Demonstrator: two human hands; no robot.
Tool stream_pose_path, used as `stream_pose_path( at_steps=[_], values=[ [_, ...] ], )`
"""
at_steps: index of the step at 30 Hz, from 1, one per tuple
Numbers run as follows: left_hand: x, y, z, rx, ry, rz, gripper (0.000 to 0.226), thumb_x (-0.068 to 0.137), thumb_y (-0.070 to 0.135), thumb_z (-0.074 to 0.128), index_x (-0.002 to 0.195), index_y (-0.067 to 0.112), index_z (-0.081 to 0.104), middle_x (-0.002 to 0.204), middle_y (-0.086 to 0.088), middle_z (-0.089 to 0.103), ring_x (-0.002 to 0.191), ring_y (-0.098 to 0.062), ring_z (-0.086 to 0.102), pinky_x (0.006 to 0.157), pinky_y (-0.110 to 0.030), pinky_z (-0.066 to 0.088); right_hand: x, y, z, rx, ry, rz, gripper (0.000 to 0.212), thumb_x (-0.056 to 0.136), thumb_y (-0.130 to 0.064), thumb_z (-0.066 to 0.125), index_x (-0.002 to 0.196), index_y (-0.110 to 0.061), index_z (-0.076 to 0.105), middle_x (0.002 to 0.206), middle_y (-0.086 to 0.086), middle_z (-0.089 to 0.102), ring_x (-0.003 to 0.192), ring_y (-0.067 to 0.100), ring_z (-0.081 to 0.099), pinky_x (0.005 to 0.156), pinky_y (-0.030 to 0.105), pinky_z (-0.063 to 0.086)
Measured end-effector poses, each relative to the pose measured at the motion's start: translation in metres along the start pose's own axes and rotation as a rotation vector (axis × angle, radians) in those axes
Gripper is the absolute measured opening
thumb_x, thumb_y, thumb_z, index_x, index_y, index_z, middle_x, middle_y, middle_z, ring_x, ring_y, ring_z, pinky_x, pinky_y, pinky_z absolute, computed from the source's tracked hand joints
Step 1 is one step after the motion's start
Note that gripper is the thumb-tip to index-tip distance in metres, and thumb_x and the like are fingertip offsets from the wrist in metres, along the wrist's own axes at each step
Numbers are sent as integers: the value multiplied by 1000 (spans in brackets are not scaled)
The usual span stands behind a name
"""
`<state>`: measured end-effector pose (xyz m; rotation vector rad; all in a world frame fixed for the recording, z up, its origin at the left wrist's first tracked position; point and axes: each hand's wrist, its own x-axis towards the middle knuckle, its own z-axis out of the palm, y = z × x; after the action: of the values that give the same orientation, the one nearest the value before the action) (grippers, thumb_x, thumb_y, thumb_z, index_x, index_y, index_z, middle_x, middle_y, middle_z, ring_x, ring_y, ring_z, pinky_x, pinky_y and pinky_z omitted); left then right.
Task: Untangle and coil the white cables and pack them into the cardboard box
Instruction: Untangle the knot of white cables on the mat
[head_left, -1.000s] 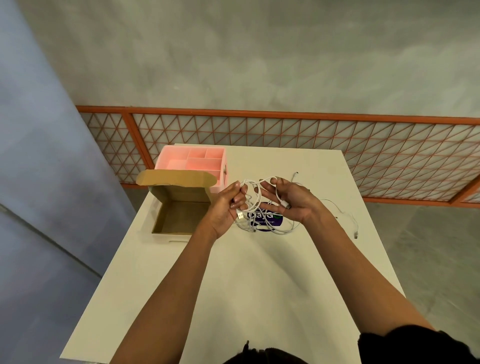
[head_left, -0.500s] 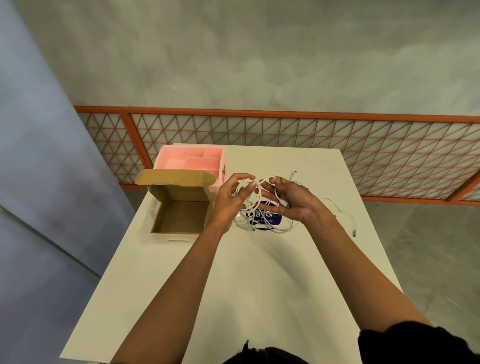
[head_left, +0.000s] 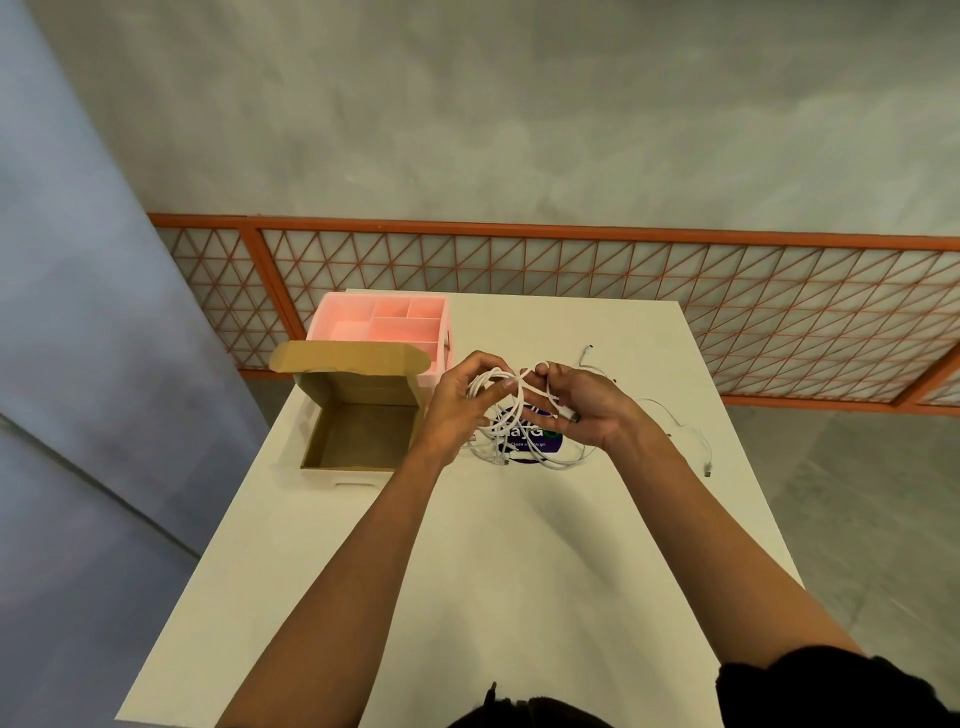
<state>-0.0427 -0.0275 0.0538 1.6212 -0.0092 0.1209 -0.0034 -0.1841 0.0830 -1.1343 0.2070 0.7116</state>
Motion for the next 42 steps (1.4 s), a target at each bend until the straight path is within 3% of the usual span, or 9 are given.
stream_pose_path(
  at_steps=[3,6,10,13,17,21,28,34,42],
  values=[
    [4,-2,0,16,49,23,6,89,19,65,92,19,60,90,9,61,87,-12,55,46,-17,41,0,1,0,2,5,-30,33,102,-9,33,79,-14,56,80,-1,69,76,13,70,76,33,54],
    [7,-3,0,14,89,37,6,90,19,64,89,22,59,91,11,60,85,-12,55,44,-18,41,2,1,-1,2,19,-89,28,102,-12,37,90,-12,62,75,-3,69,86,14,67,79,32,53],
    [10,-2,-6,-17,103,78,10,89,14,64,87,22,58,89,8,59,79,-12,55,42,-19,41,6,3,-6,-192,12,-181,24,101,-17,41,100,-18,65,83,-7,68,93,7,63,76,24,41],
    [10,-1,-11,-17,106,86,11,89,13,65,86,20,58,89,4,59,76,-11,56,41,-19,40,5,3,-11,-390,-21,-265,20,99,-16,46,107,-13,64,94,-2,69,87,8,58,71,18,43],
    [10,0,-15,-16,95,87,10,90,12,64,86,17,56,91,-3,59,74,-6,61,42,-20,42,7,6,-16,-614,23,-440,13,94,-9,56,100,-8,67,86,0,70,68,2,59,62,13,45],
    [5,-1,-12,-9,38,68,8,91,12,62,89,14,55,92,-6,58,75,0,60,43,-19,43,16,11,-15,-593,149,-580,8,91,-3,58,93,-4,67,81,11,69,69,9,67,70,17,53],
    [3,-2,-8,-21,-25,57,6,91,16,62,91,18,56,90,0,58,81,-8,58,45,-21,44,22,18,-5,-464,247,-597,11,89,-11,63,96,-7,69,85,7,71,69,2,64,64,13,48],
    [3,-3,-7,-16,-18,49,5,92,16,61,94,17,56,89,4,58,76,-1,59,46,-20,44,25,20,2,-428,336,-660,16,88,-3,63,101,5,69,78,11,69,64,6,68,68,17,56],
    [7,-4,-7,26,64,56,6,92,20,62,93,18,56,90,9,57,79,-4,52,46,-17,42,21,22,16,-142,257,-450,14,87,-3,64,98,6,65,76,14,70,61,16,71,66,23,59]
  ],
)
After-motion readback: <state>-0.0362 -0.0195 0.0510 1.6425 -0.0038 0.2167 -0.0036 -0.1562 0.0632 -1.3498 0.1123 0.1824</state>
